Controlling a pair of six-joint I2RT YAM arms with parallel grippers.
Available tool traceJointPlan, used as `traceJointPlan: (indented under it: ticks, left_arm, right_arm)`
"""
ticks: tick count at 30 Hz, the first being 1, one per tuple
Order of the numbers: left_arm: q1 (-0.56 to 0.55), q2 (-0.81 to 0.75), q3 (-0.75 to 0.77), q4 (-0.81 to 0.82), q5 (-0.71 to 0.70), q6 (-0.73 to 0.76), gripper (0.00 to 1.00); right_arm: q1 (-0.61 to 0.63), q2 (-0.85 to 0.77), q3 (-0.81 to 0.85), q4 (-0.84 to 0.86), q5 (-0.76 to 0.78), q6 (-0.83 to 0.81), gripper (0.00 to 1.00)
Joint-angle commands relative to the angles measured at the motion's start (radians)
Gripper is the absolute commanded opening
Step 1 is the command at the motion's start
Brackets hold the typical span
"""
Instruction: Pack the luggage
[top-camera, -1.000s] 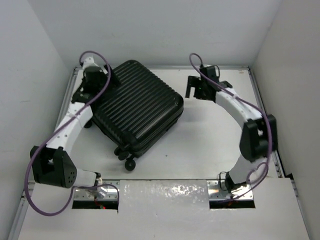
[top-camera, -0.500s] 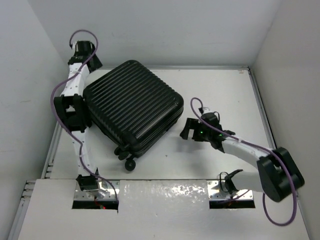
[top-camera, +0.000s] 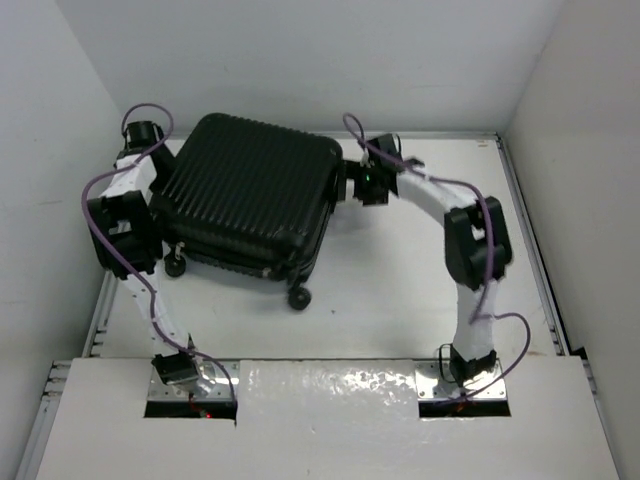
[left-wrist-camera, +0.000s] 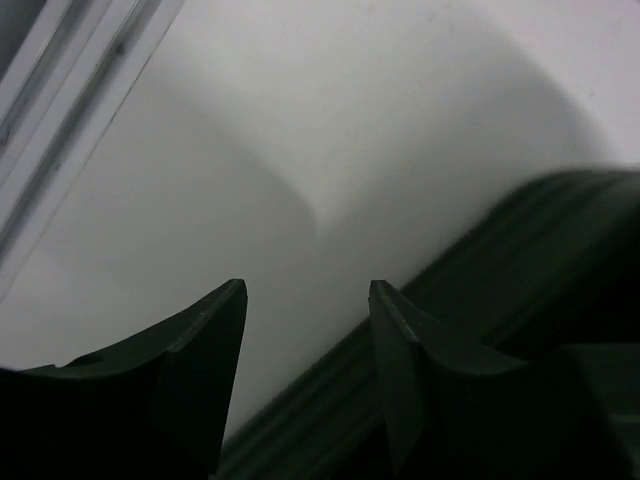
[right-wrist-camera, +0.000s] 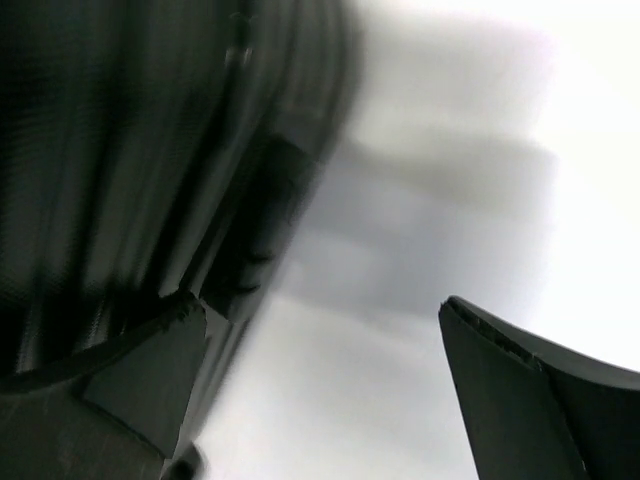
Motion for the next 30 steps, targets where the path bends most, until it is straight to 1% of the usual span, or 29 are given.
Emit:
traceJointPlan:
  ticks: [1, 2, 3, 4, 5, 6, 7, 8, 9, 10, 11, 12, 14, 15, 18, 19, 21, 22, 24, 25, 27, 28, 29, 30]
  left_arm:
    - [-0.127, -0.143, -0.178, -0.062, 0.374, -0.006, 0.50]
    - [-0.133, -0.164, -0.271, -0.007, 0.396, -0.018, 0.49]
    - [-0.138, -0.213, -0.317, 0.019, 0.425, -0.047, 0.48]
    - [-0.161, -0.241, -0.362, 0.068, 0.433, -0.054, 0.48]
    - [-0.171, -0.264, -0.437, 0.079, 0.420, -0.073, 0.48]
    - [-0.184, -0.328, -0.478, 0.104, 0.388, -0.084, 0.49]
    - [-0.199, -0.367, -0.526, 0.160, 0.376, -0.100, 0.49]
    - [-0.199, -0.400, -0.572, 0.187, 0.358, -0.121, 0.52]
    - [-0.199, -0.469, -0.647, 0.208, 0.309, -0.159, 0.54]
    - [-0.196, -0.502, -0.669, 0.225, 0.273, -0.172, 0.57]
    - [-0.196, -0.528, -0.683, 0.222, 0.229, -0.181, 0.64]
    - [-0.190, -0.572, -0.687, 0.215, 0.169, -0.192, 0.65]
    - [-0.187, -0.609, -0.674, 0.213, 0.143, -0.187, 0.67]
    - [-0.179, -0.614, -0.636, 0.190, 0.135, -0.186, 0.68]
    - [-0.176, -0.608, -0.542, 0.126, 0.112, -0.173, 0.71]
    - [-0.176, -0.612, -0.529, 0.113, 0.104, -0.175, 0.71]
    - [-0.176, -0.655, -0.531, 0.110, 0.074, -0.189, 0.72]
    - [-0.175, -0.704, -0.555, 0.112, 0.054, -0.211, 0.72]
    - [-0.175, -0.762, -0.603, 0.124, 0.034, -0.244, 0.73]
    - [-0.175, -0.795, -0.650, 0.124, 0.020, -0.259, 0.73]
    - [-0.176, -0.881, -0.687, 0.092, -0.033, -0.310, 0.75]
    - [-0.176, -0.922, -0.707, 0.074, -0.053, -0.336, 0.75]
    - [-0.176, -0.941, -0.715, 0.043, -0.064, -0.340, 0.75]
    - [-0.176, -0.956, -0.721, 0.034, -0.060, -0.345, 0.76]
  right_arm:
    - [-0.029, 0.185, 0.514, -0.148, -0.063, -0.078, 0.98]
    - [-0.039, 0.310, 0.641, -0.207, -0.098, -0.142, 0.99]
    - [-0.055, 0.373, 0.753, -0.314, -0.120, -0.165, 0.99]
    - [-0.066, 0.476, 0.944, -0.347, -0.143, -0.182, 0.99]
    - [-0.077, 0.504, 1.002, -0.393, -0.166, -0.181, 0.99]
    - [-0.086, 0.508, 1.019, -0.398, -0.159, -0.176, 0.99]
    - [-0.103, 0.488, 0.948, -0.386, -0.137, -0.179, 0.99]
    - [-0.106, 0.390, 0.859, -0.358, -0.105, -0.184, 0.99]
    - [-0.114, 0.323, 0.761, -0.250, -0.020, -0.189, 0.99]
    - [-0.123, 0.260, 0.575, -0.196, 0.010, -0.190, 0.99]
    - [-0.134, 0.166, 0.512, -0.162, 0.027, -0.187, 0.99]
    - [-0.161, 0.138, 0.464, -0.154, 0.047, -0.184, 0.99]
    - [-0.187, 0.086, 0.462, -0.215, 0.085, -0.196, 0.99]
    - [-0.191, 0.071, 0.462, -0.238, 0.160, -0.213, 0.99]
    - [-0.198, -0.008, 0.446, -0.310, 0.287, -0.224, 0.99]
    - [-0.201, -0.029, 0.435, -0.317, 0.355, -0.228, 0.99]
    - [-0.215, -0.101, 0.380, -0.326, 0.415, -0.239, 0.99]
    - [-0.227, -0.124, 0.354, -0.315, 0.440, -0.244, 0.99]
    - [-0.232, -0.190, 0.262, -0.298, 0.429, -0.259, 0.99]
    - [-0.232, -0.209, 0.228, -0.283, 0.376, -0.271, 0.99]
    - [-0.231, -0.247, 0.153, -0.280, 0.354, -0.278, 0.99]
    - [-0.231, -0.265, 0.118, -0.239, 0.328, -0.276, 0.99]
    - [-0.231, -0.296, 0.038, -0.210, 0.314, -0.273, 0.99]
    - [-0.231, -0.296, 0.016, -0.191, 0.309, -0.271, 0.99]
